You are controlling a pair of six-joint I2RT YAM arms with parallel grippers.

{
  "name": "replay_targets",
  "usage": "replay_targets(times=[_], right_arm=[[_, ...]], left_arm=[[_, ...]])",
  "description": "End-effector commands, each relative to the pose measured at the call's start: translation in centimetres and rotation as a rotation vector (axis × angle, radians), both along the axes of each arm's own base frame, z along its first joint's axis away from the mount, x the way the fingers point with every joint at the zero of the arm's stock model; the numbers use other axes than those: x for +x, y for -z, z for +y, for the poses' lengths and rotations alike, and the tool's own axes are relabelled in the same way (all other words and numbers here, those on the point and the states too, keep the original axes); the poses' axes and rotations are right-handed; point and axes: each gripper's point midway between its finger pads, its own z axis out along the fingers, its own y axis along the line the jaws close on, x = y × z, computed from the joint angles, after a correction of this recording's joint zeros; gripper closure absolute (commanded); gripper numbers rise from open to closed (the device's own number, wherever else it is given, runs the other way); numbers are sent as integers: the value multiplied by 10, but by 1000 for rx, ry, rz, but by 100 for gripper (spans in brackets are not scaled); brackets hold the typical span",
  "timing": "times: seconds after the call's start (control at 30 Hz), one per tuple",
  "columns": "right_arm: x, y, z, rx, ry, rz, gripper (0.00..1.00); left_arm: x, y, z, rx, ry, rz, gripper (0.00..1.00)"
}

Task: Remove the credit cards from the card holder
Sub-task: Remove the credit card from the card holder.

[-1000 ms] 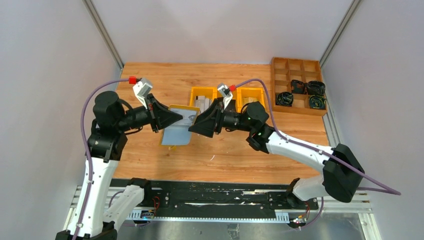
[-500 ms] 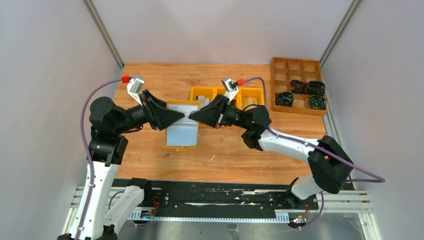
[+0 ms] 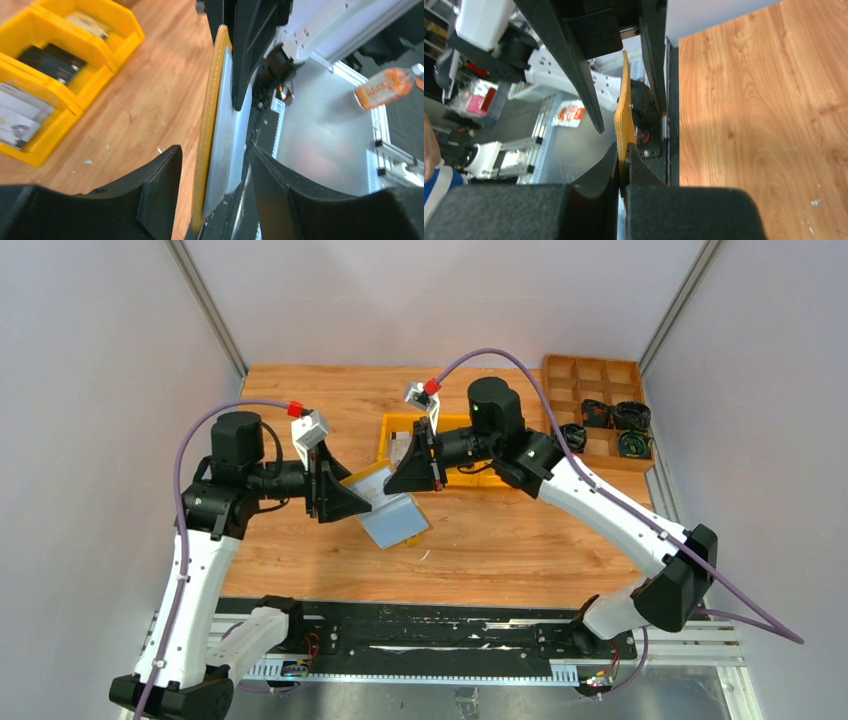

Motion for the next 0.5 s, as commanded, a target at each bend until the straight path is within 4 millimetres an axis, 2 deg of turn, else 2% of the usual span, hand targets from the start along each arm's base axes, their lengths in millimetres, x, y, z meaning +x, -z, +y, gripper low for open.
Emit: replay_targets(times=[0.0, 0.27, 0.47], right_arm=[[-26, 43, -17, -231, -134, -5, 100], [-34, 45, -9, -344, -205, -98, 100], [-38, 49, -11, -366, -230, -129, 100]], left_arm=[[-20, 24, -7, 20, 116, 60, 44], [-38, 50, -25, 64, 242, 148, 54], [-48, 59, -23, 90, 285, 140, 75]])
